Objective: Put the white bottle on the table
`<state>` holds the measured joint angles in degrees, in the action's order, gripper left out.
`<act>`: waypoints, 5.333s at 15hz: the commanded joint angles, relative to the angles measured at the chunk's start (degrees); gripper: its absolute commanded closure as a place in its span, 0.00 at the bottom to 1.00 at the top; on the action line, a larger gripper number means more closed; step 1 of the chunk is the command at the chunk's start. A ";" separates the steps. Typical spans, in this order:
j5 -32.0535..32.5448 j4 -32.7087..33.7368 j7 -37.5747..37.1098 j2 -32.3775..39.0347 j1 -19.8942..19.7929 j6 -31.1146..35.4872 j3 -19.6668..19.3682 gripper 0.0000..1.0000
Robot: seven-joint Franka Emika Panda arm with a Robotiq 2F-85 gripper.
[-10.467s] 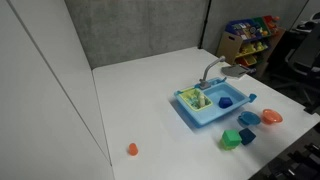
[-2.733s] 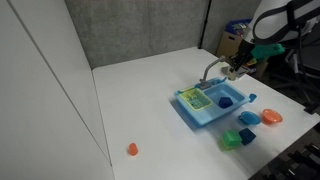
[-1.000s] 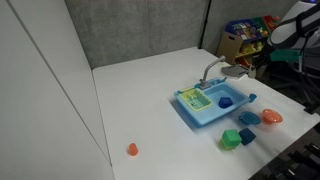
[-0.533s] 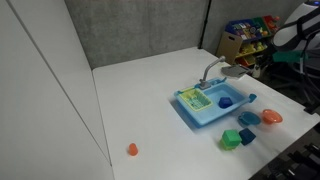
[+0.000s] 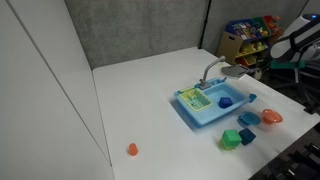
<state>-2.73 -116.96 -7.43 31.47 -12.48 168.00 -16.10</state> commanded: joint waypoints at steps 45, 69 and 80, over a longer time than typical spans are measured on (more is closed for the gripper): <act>-4.30 4.83 -2.04 8.91 2.71 -0.74 -4.27 0.00; 2.29 5.06 1.47 -10.84 5.66 -46.68 6.90 0.00; 5.75 1.62 4.25 -26.29 6.80 -57.43 8.93 0.00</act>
<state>2.34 -112.96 -5.01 10.54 -5.86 112.77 -7.97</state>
